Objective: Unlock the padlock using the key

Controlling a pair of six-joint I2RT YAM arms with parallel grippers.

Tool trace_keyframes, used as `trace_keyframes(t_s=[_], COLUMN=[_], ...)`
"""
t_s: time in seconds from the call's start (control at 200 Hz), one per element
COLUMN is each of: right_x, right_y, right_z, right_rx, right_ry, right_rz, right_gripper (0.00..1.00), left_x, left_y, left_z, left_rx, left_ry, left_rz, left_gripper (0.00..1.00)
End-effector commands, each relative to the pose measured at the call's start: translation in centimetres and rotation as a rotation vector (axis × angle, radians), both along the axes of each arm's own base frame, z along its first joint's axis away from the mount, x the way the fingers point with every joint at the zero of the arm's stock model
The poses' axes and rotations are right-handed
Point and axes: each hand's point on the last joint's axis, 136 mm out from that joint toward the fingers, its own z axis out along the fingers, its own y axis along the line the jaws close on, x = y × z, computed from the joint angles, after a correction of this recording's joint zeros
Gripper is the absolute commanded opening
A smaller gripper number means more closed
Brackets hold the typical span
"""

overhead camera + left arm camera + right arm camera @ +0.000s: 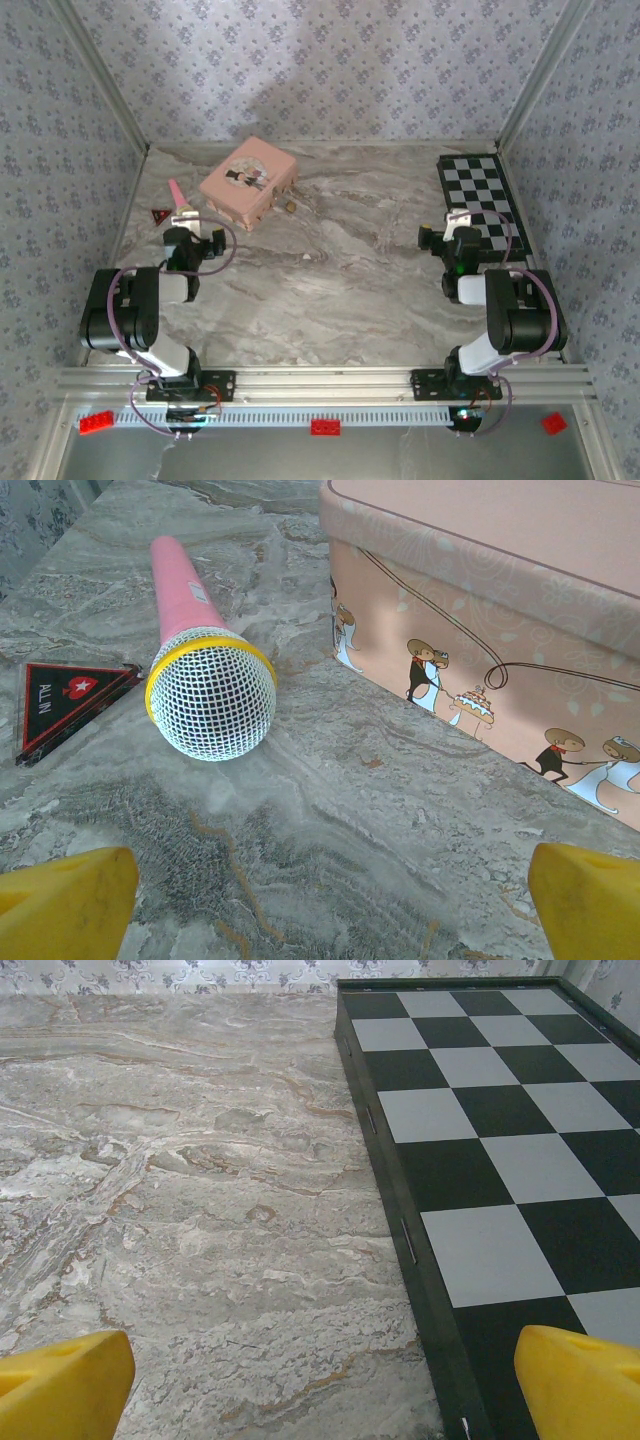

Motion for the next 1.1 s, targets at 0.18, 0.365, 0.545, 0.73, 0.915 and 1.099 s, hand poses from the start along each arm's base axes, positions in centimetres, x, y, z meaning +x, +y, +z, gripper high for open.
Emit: trace_keyframes(t_s=[0.18, 0.365, 0.545, 0.73, 0.915, 1.099], right_x=[0.4, 0.4, 0.3, -1.3, -3.3, -7.3], right_y=[0.0, 0.0, 1.1, 3.5, 3.1, -0.2], right_z=[0.1, 0.1, 0.6, 5.0, 11.9, 11.9], right_rx=[-0.006, 0.001, -0.006, -0.095, 0.161, 0.638], right_ry=[0.003, 0.003, -0.005, -0.062, -0.144, -0.019], right_rz=[0.008, 0.011, 0.078, 0.149, 0.016, -0.356], right_gripper=[0.99, 0.99, 0.99, 0.99, 0.99, 0.99], left_x=[0.8, 0.8, 0.7, -2.0, -7.0, -9.6], left_y=[-0.6, -0.5, -0.8, -2.2, 1.3, 0.4], left_z=[1.4, 1.4, 2.3, 7.4, 12.1, 13.8], left_rx=[-0.009, -0.014, 0.01, 0.041, -0.197, -0.411], left_ry=[-0.046, -0.045, -0.052, -0.127, -0.166, -0.154], left_rz=[-0.024, -0.025, -0.028, -0.025, 0.287, 0.299], left_gripper=[1.0, 1.0, 1.0, 1.0, 1.0, 1.0])
